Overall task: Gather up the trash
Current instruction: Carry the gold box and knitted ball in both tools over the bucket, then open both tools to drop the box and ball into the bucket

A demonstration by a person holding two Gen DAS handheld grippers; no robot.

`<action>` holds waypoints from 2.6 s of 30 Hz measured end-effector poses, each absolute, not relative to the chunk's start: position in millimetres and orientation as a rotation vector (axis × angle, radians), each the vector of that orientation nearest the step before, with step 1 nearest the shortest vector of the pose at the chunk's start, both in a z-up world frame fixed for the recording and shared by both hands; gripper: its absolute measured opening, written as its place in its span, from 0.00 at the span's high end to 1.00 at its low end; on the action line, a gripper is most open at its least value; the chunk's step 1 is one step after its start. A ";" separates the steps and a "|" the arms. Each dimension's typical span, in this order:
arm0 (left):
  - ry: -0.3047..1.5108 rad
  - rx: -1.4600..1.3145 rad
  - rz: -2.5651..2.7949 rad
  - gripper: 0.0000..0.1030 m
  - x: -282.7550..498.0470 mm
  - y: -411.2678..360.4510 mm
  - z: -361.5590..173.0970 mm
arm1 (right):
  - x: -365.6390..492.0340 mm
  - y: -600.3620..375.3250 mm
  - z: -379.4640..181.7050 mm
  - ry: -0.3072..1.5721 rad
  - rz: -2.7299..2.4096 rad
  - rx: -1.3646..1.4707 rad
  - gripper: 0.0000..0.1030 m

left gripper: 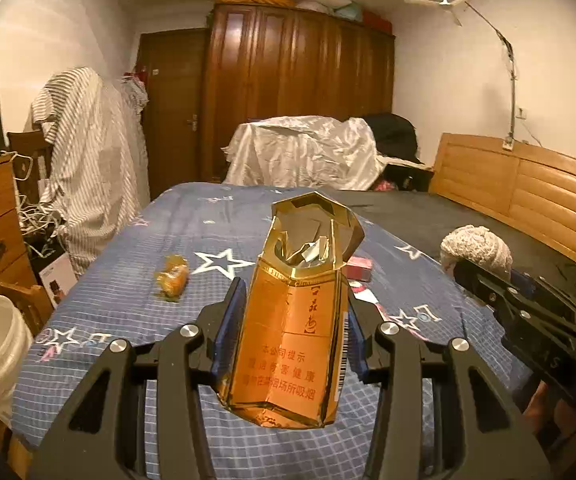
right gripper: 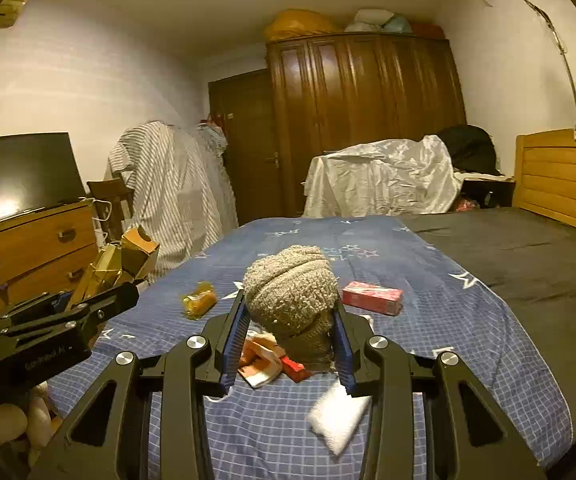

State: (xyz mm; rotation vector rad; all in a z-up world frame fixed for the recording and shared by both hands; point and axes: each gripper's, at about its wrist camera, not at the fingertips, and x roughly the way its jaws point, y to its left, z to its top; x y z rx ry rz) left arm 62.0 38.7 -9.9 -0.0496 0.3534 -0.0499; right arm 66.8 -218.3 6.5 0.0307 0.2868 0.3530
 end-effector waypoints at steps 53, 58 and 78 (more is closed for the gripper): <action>0.657 -0.371 0.661 0.58 15.0 520.7 -66.0 | 172.1 489.2 -59.8 0.874 1.200 -0.442 0.61; 0.659 -0.373 0.661 0.58 16.3 527.5 -66.9 | 178.9 480.5 -63.4 0.876 1.199 -0.440 0.61; 0.661 -0.374 0.667 0.58 19.7 533.3 -67.1 | 181.7 477.9 -64.7 0.878 1.208 -0.438 0.61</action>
